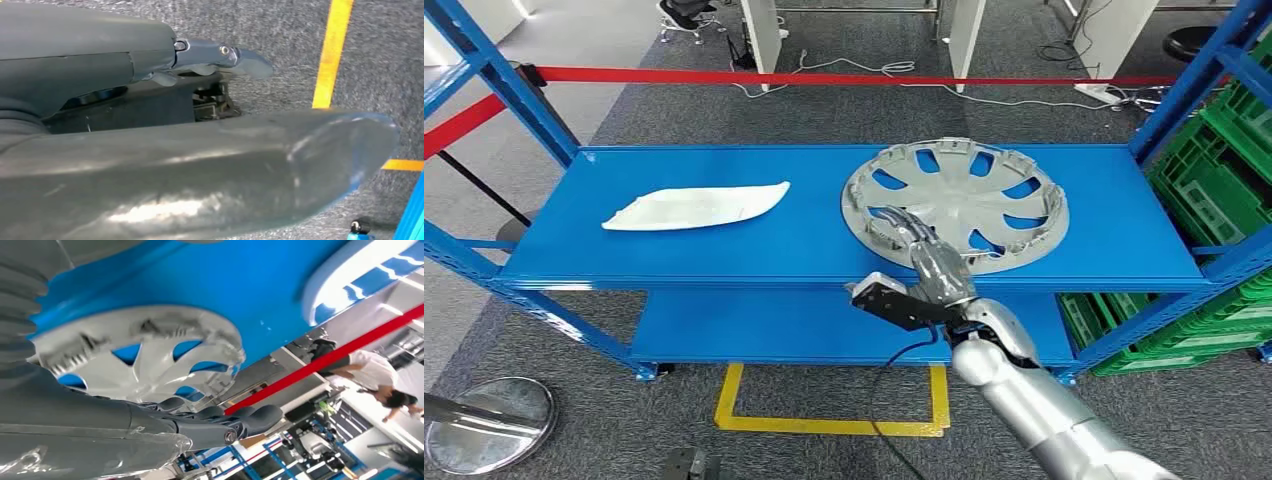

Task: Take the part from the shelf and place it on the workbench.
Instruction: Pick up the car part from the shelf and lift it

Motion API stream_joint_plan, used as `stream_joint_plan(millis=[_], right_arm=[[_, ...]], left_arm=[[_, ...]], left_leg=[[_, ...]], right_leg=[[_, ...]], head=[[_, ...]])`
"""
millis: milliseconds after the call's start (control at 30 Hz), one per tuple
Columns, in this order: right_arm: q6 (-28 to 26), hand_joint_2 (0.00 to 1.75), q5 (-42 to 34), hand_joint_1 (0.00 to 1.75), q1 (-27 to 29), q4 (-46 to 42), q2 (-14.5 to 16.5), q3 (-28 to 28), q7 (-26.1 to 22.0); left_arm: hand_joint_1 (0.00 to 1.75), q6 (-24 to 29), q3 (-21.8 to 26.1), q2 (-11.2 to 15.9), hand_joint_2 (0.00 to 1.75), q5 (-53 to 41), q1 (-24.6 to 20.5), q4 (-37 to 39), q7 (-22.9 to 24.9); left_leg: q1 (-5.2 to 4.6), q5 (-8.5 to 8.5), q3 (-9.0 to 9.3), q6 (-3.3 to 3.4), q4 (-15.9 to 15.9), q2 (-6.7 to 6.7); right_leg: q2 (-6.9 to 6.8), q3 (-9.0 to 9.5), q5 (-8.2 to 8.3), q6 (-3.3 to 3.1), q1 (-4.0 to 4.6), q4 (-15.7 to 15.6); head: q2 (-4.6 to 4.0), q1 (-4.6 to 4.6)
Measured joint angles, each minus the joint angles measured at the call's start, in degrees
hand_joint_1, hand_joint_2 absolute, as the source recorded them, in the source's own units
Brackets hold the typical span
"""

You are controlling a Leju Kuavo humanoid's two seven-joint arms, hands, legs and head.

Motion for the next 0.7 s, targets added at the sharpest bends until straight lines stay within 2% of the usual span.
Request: stream_joint_plan(millis=[67, 133, 167, 200, 233, 300, 333, 400, 467, 500, 533, 567, 633, 667, 700], right_arm=[[0.1, 1.75, 0.0, 0.0, -0.8, 1.2, 0.0, 0.0, -0.1], [0.1, 1.75, -0.1, 0.0, -2.0, 3.5, 0.0, 0.0, -0.3], [0.1, 1.75, -0.1, 0.0, -2.2, 4.3, 0.0, 0.0, -0.4], [0.1, 1.75, -0.1, 0.0, -2.4, 5.0, 0.1, 0.0, -0.5], [0.1, 1.75, -0.1, 0.0, -2.6, 5.5, 0.1, 0.1, -0.5], [0.1, 1.75, -0.1, 0.0, -3.2, 6.3, 0.3, 0.1, -0.5], [0.0, 1.75, 0.0, 0.0, -3.5, 6.6, 0.3, 0.1, -0.5], [-0.1, 1.75, 0.4, 0.0, -4.3, 7.6, 0.3, 0.2, -0.1], [-0.2, 1.75, 1.1, 0.0, -5.5, 9.3, 0.3, 0.2, 0.5], [-0.4, 1.75, 1.6, 0.0, -6.5, 10.6, 0.3, 0.2, 0.8], [-0.5, 1.75, 2.0, 0.0, -7.7, 12.1, 0.3, 0.1, 1.2], [-0.6, 1.75, 2.5, 0.0, -9.0, 13.7, 0.3, 0.1, 1.5], [0.2, 1.75, 3.3, 0.0, -11.4, 17.3, 0.3, 0.0, 2.8], [1.0, 1.75, 3.6, 0.0, -12.3, 19.0, 0.3, -0.1, 3.5], [1.9, 1.75, 3.8, 0.0, -13.2, 20.7, 0.3, -0.2, 4.3]], left_arm=[[0.0, 0.0, 0.0, 0.0, 0.0, 0.0, 0.0, 0.0, 0.0], [0.0, -0.1, -0.1, 0.0, 0.0, 0.0, 0.0, 0.0, 0.0], [0.0, -0.1, -0.1, 0.0, 0.0, 0.0, 0.0, 0.0, 0.0], [0.0, -0.2, -0.2, 0.0, 0.0, 0.0, -0.1, 0.0, 0.0], [0.0, -0.2, -0.2, 0.0, 0.0, 0.0, -0.1, 0.0, 0.1], [0.0, -0.2, -0.5, 0.0, 0.0, 0.0, -0.1, 0.0, 0.1], [0.0, -0.2, -0.6, -0.1, 0.0, 0.0, -0.1, 0.0, 0.2], [0.0, -0.2, -0.8, -0.1, 0.0, -0.1, -0.1, 0.0, 0.2], [0.0, -0.2, -1.0, -0.2, 0.0, -0.3, -0.1, 0.0, 0.2], [0.0, -0.2, -1.0, -0.2, 0.0, -0.5, -0.1, 0.0, 0.2], [0.0, -0.3, -1.0, -0.2, 0.0, -0.6, -0.1, 0.0, 0.2], [0.0, -0.3, -1.1, -0.2, 0.0, -0.8, -0.1, 0.0, 0.2], [0.0, -0.3, -1.1, -0.2, 0.0, -0.9, -0.1, 0.0, 0.3], [0.0, -0.4, -1.1, -0.2, 0.0, -0.9, -0.1, 0.0, 0.3], [0.0, -0.4, -1.1, -0.2, 0.0, -0.9, -0.1, 0.0, 0.3]], left_leg=[[0.01, -2.1, -2.21, -0.13, 4.4, 0.02], [0.0, -4.87, -6.04, -0.26, 11.8, 0.04], [-0.01, -4.88, -7.02, -0.22, 13.5, 0.05], [-0.02, -3.77, -6.94, -0.12, 13.0, 0.05], [-0.01, -1.8, -5.81, 0.02, 10.4, 0.06], [-0.04, 2.09, -2.27, 0.36, 2.9, 0.12], [-0.04, 2.96, -0.98, 0.6, 0.0, 0.13], [-0.11, 2.94, -0.18, 1.12, -2.2, 0.05], [0.01, 3.03, -0.22, 1.78, -2.6, -0.05], [0.1, 3.09, -0.17, 2.11, -2.7, -0.06], [0.21, 3.17, -0.12, 2.38, -2.8, -0.04], [0.24, 3.18, -0.09, 2.56, -2.8, -0.03], [0.24, 3.15, -0.07, 2.74, -2.8, -0.02], [0.24, 3.13, -0.03, 2.78, -2.8, -0.06], [0.24, 3.12, 0.03, 2.79, -2.8, -0.11]], right_leg=[[-0.11, -0.02, -0.05, -0.14, 0.03, 0.0], [-0.31, -0.02, -0.12, -0.32, 0.11, 0.0], [-0.37, 0.0, -0.15, -0.35, 0.15, 0.0], [-0.39, 0.05, -0.17, -0.36, 0.17, 0.0], [-0.36, 0.13, -0.2, -0.34, 0.17, 0.0], [-0.24, 0.17, -0.34, -0.11, 0.31, 0.1], [-0.16, 0.05, -0.36, 0.1, 0.44, 0.2], [-0.12, -0.19, -0.26, 0.64, 0.66, 0.1], [-0.17, -0.28, -0.33, 1.25, 0.56, 0.0], [-0.21, -0.67, -0.95, 1.56, 0.52, 0.8], [-0.23, -1.64, -2.16, 1.84, 0.48, 2.8], [-0.26, -3.25, -3.83, 2.06, 0.46, 6.1], [-0.27, -7.09, -6.87, 2.33, 0.42, 14.0], [-0.28, -8.29, -7.18, 2.37, 0.41, 16.3], [-0.28, -8.47, -6.39, 2.37, 0.38, 16.3]], head=[[0.0, -0.09], [0.0, -0.17], [0.0, -0.18], [0.0, -0.18], [0.0, -0.18], [0.0, -0.23], [0.0, -0.24], [0.0, -0.22], [0.0, -0.18], [0.0, -0.04], [0.0, 0.13], [0.0, 0.31], [0.0, 0.51], [0.0, 0.53], [0.0, 0.55]])
